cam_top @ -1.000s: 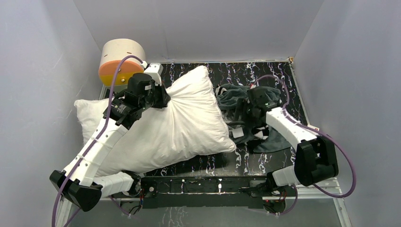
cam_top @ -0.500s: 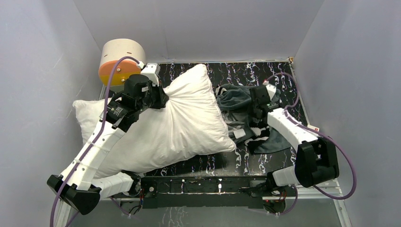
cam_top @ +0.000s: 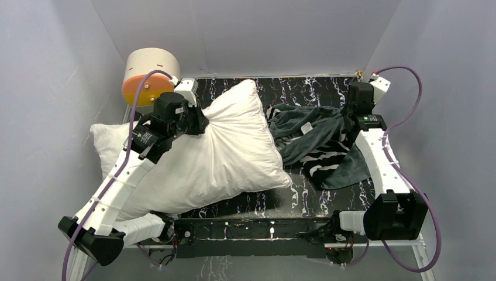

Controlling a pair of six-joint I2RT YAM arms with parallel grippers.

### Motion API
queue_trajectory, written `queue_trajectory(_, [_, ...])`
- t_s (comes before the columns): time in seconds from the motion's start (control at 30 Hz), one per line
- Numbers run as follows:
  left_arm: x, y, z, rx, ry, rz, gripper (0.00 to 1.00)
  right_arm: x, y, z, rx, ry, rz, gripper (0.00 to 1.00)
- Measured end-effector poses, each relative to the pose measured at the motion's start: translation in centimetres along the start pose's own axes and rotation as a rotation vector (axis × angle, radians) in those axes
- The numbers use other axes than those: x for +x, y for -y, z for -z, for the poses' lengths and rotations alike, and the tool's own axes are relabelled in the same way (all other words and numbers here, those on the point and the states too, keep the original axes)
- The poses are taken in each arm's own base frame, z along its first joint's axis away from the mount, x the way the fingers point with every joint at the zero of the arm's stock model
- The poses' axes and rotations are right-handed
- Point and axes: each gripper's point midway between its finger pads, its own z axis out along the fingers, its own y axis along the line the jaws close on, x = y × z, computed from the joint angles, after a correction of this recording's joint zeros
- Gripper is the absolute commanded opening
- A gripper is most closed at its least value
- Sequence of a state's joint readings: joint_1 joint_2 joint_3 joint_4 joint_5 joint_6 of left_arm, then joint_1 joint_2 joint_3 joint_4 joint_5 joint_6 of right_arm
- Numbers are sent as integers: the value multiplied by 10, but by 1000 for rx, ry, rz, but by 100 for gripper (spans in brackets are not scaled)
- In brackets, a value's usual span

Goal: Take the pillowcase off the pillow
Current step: Adjust the pillowcase at the center of the board.

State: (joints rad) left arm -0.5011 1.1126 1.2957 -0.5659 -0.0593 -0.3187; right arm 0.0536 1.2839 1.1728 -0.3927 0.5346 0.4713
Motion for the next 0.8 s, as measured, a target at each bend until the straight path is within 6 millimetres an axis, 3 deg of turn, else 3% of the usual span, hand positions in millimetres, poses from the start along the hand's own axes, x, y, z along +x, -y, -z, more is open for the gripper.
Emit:
queue_trajectory(0.1, [0, 0, 0, 2, -1, 0, 0, 20, 5, 1, -10, -40, 28, 60])
queue_trajectory(0.23, [2, 1, -1, 7, -5, 0, 0, 45, -1, 6, -92, -131, 88, 78])
queue_trajectory(0.47, [4, 2, -2, 14, -11, 3, 0, 61, -54, 32, -420, -269, 116, 82])
queue_trajectory(0.53, [4, 2, -2, 13, -10, 3, 0, 74, -72, 36, -495, -339, 107, 82])
queue_trajectory(0.63, [4, 2, -2, 14, -11, 4, 0, 118, -84, 42, -540, -470, 117, 84])
queue_trajectory(0.8, [4, 2, -3, 14, -11, 6, 0, 218, -78, 63, -511, -718, 188, 84])
